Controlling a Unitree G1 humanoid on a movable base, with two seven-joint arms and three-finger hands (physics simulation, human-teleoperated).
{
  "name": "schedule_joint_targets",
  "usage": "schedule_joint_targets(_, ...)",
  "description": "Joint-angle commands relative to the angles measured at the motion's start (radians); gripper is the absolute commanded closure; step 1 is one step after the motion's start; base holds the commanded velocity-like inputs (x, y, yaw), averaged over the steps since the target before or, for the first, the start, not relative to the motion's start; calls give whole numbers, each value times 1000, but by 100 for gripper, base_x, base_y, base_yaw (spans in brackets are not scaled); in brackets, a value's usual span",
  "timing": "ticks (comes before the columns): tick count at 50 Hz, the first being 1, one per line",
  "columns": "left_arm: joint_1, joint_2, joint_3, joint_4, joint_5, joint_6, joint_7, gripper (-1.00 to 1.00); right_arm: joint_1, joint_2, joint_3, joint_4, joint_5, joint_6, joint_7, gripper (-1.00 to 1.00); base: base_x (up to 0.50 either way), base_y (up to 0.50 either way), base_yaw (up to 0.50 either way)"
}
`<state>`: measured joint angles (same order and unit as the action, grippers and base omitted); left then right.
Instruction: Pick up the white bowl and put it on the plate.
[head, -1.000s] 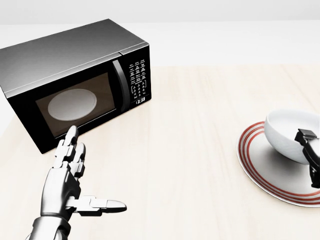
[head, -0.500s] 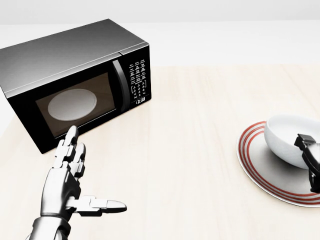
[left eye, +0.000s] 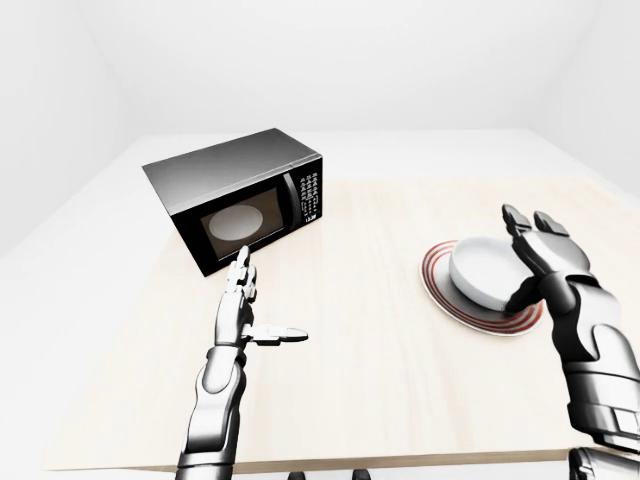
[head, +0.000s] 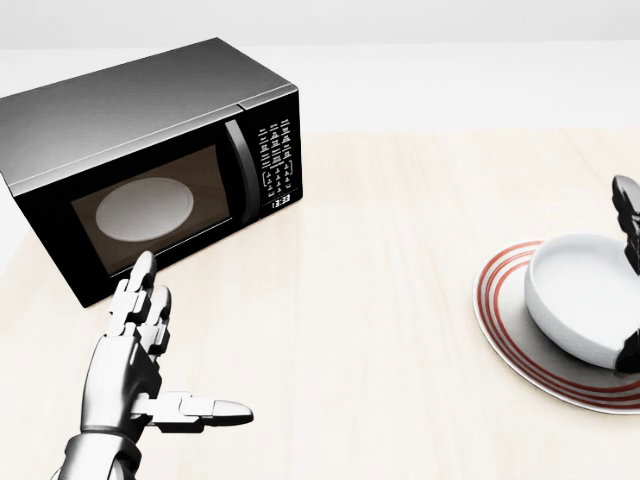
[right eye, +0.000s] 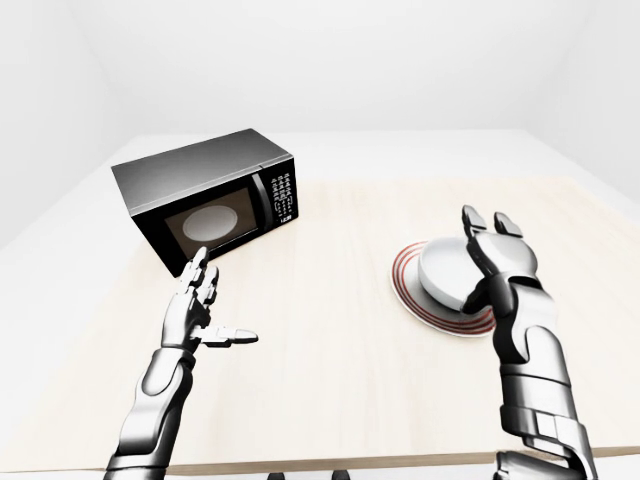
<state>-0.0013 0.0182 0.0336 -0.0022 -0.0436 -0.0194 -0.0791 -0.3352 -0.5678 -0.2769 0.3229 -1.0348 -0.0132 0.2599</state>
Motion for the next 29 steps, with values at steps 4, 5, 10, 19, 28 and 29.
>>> schedule_joint_targets(4, 3, 0, 0, -13, -2, 8, 0, -100, -111, -50, -93, -435, 71, 100, 332, -100, 0, 0, 0)
schedule_joint_targets(5, 3, 0, 0, -12, -2, 7, 0, -100, -120, -56, -97, -454, 77, 100, 349, -100, 0, 0, 0)
schedule_joint_targets(10, -1, 0, 1, 4, -3, -5, -2, -100, -199, -120, -121, -569, 119, 100, 438, -100, 0, 0, 0)
schedule_joint_targets(19, -1, 0, 1, -4, -3, 3, 0, -100, -336, -250, -133, -671, 202, 100, 438, -100, 0, 0, 0)
schedule_joint_targets(28, -1, 0, 2, 6, -3, -7, -1, -100, -499, -394, -119, -746, 300, 100, 438, -100, 0, 0, 0)
schedule_joint_targets(29, 0, 0, 1, 4, -3, -5, -1, -100, -514, -408, -116, -752, 312, 100, 438, -100, 0, 0, 0)
